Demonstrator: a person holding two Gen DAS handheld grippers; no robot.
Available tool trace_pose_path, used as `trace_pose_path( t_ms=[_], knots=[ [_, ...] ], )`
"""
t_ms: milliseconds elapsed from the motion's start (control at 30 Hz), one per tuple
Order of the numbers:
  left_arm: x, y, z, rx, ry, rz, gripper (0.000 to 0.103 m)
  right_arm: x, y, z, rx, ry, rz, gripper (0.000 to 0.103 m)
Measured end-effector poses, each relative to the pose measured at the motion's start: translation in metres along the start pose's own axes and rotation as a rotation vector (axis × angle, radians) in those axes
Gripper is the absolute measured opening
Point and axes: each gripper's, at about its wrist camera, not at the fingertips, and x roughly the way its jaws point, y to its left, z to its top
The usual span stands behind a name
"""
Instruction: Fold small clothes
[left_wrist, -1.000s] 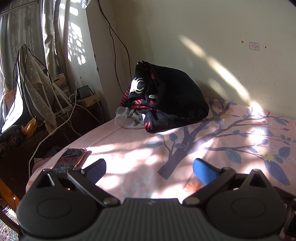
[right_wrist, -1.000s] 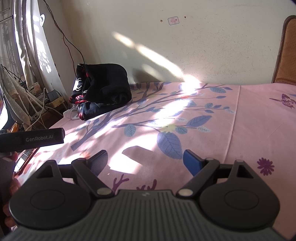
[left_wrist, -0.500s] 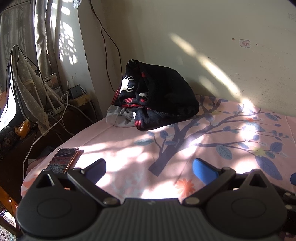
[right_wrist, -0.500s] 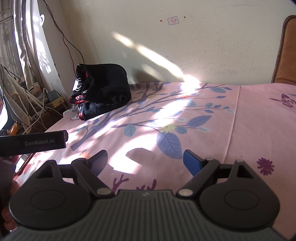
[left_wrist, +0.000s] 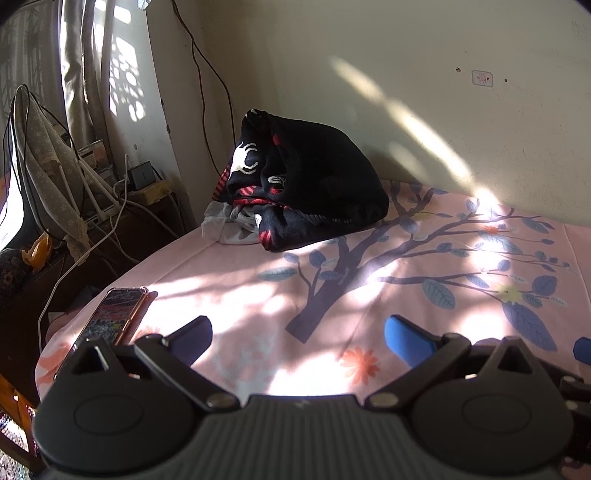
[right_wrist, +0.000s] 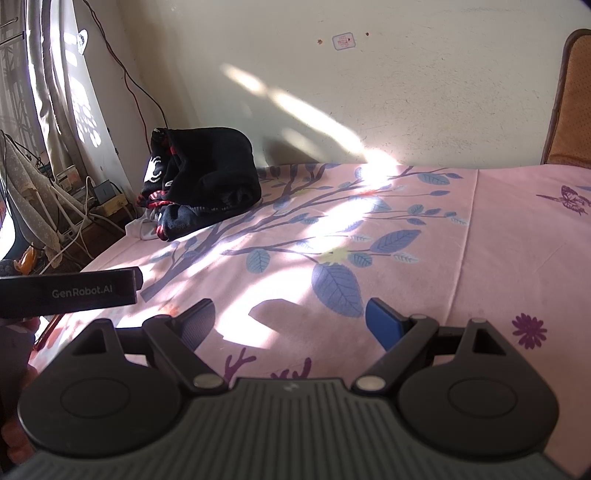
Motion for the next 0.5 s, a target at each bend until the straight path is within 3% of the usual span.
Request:
trace_pose_path(
  t_ms=[500],
  knots=[
    [0.0040, 0.0012, 0.0000, -0.019, 0.042, -0.025, 0.103, 0.0003, -0.0005, -0.0002, 0.000, 0.000, 0.001, 0.091]
  ],
)
